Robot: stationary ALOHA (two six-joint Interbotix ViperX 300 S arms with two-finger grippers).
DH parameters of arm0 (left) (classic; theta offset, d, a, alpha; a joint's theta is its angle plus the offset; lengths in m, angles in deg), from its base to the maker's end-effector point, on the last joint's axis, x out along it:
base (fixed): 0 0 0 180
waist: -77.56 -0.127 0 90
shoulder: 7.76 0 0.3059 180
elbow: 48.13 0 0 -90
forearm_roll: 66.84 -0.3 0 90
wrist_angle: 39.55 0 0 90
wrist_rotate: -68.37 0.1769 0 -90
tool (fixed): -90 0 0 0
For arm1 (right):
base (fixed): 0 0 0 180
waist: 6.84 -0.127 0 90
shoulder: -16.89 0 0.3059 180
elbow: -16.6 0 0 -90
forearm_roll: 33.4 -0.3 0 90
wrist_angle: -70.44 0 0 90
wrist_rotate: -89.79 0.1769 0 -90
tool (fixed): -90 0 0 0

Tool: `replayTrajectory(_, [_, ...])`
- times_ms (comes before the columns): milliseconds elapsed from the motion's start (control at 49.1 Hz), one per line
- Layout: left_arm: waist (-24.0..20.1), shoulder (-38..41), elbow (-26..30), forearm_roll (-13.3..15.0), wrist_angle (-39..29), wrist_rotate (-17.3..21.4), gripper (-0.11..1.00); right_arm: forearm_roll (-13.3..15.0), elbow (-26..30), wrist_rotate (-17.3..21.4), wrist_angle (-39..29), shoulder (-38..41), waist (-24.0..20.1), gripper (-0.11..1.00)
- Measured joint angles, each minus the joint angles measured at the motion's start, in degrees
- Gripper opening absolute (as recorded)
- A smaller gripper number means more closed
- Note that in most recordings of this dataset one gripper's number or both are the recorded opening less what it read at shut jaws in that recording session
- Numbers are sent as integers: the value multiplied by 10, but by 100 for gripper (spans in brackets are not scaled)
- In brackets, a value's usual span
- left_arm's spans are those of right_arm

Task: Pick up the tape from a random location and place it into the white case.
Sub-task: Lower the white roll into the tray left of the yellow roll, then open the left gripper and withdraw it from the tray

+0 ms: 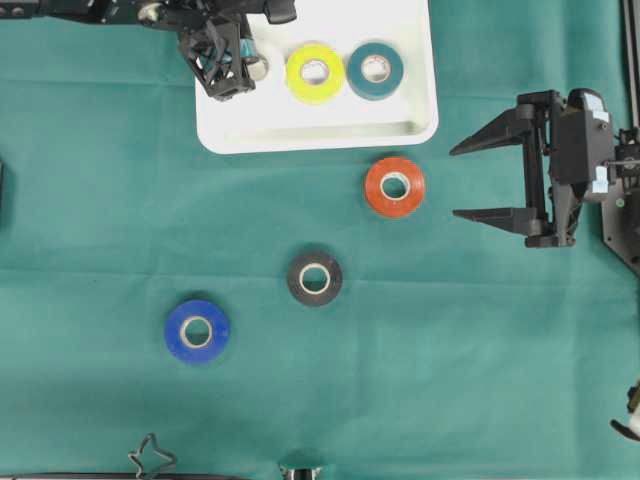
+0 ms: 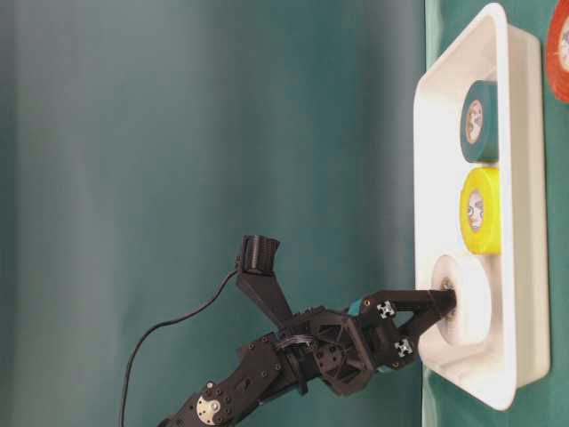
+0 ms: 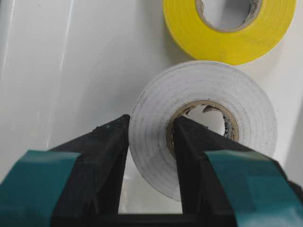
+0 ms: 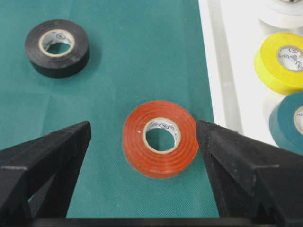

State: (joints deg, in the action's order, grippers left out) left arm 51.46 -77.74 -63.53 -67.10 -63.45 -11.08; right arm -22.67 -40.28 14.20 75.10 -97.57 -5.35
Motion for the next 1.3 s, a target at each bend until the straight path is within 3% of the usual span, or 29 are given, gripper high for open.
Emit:
replayTrajectory(530, [-1, 0, -1, 2, -7, 0, 25, 0, 0, 0, -1, 0, 0, 88])
replayTrajectory(570, [-1, 0, -1, 1, -9, 0, 30, 0, 0, 0, -1, 0, 0, 88])
replayTrajectory(754, [-1, -1, -1, 1, -8, 2, 81, 0, 0, 0, -1, 0, 0, 88])
replayTrajectory(835, [0, -1, -1, 2, -8, 4, 97, 1, 0, 0, 0, 0, 0, 88])
replayTrajectory(1303, [4, -29, -1, 2, -23, 4, 100, 1, 0, 0, 0, 0, 0, 88])
